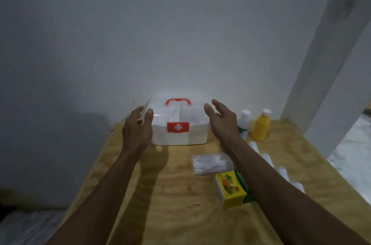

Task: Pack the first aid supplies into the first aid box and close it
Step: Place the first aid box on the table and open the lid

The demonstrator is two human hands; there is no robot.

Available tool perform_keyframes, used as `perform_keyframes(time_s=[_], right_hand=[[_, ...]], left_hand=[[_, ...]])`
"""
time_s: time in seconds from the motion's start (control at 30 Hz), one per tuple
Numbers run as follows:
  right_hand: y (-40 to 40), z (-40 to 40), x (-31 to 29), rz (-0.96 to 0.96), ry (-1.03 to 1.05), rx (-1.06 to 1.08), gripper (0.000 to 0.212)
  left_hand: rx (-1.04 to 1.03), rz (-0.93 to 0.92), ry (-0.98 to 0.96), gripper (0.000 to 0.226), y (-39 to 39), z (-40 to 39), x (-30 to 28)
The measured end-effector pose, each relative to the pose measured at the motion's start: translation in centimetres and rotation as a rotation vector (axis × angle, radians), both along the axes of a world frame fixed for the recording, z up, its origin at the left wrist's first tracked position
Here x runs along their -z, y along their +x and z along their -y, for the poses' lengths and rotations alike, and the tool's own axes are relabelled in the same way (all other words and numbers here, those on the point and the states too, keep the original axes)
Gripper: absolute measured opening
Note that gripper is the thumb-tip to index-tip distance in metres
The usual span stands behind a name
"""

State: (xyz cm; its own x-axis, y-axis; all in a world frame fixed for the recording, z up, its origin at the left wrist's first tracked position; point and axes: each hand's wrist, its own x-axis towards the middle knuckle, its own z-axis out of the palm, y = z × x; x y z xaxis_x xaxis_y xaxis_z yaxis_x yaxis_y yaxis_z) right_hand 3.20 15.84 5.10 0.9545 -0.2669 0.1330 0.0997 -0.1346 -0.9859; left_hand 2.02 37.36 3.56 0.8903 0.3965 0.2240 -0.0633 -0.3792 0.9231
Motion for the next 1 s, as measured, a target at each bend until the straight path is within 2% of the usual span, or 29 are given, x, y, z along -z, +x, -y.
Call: perform_keyframes(time_s=[0.3, 0.73, 1.0], right_hand=[[3.4, -1.6, 1.4, -0.062, 0.035, -0.003, 0.049], [-1.4, 0.3, 1.3, -0.082, 0.014, 0.014, 0.048], [-2.4, 0.4, 0.6, -0.115, -0.024, 0.008, 0.052]], left_hand=[[0.027, -0.024, -0.038, 0.047, 3.1, 0.6, 0.2], [0.021, -0.032, -0.074, 0.049, -1.4, 2.6, 0.8], [0.054, -0.066, 0.022, 0.051, -2.1, 2.6, 0.1]])
